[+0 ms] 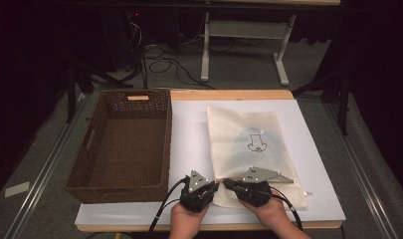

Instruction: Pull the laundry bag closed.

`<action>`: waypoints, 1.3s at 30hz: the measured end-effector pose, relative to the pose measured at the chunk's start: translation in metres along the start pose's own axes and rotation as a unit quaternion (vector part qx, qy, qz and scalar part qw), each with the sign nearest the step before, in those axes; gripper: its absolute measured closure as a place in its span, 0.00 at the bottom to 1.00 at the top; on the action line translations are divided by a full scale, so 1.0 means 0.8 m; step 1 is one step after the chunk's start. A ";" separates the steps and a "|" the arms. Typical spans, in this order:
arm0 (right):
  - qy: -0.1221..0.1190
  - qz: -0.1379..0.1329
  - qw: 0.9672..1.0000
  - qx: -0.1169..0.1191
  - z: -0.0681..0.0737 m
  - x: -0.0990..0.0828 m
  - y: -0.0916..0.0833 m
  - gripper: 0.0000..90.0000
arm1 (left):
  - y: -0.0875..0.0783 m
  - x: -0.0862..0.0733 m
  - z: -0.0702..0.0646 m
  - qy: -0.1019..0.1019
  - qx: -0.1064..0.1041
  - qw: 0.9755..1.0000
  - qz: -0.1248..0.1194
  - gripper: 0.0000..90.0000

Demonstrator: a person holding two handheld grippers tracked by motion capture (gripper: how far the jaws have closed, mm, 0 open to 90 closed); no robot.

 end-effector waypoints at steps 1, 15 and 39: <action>-0.002 -0.001 1.000 0.000 0.000 0.000 0.000 0.98 | 0.000 0.000 0.000 0.000 0.000 1.000 0.000 0.94; 0.003 0.002 1.000 -0.004 -0.005 -0.002 -0.003 0.98 | -0.002 0.001 0.001 -0.002 0.004 1.000 -0.005 0.94; -0.003 0.004 1.000 -0.005 -0.005 -0.004 -0.006 0.98 | -0.001 0.001 -0.003 0.002 0.000 1.000 -0.005 0.94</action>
Point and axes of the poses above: each handheld gripper's, and its own axes: y roughly forward along the jaws, x roughly out of its top, z roughly to its left, the point moved 5 cm from there along y, roughly forward along the jaws, and after that the axes turned 6 degrees about x, right-handed, at the moved point
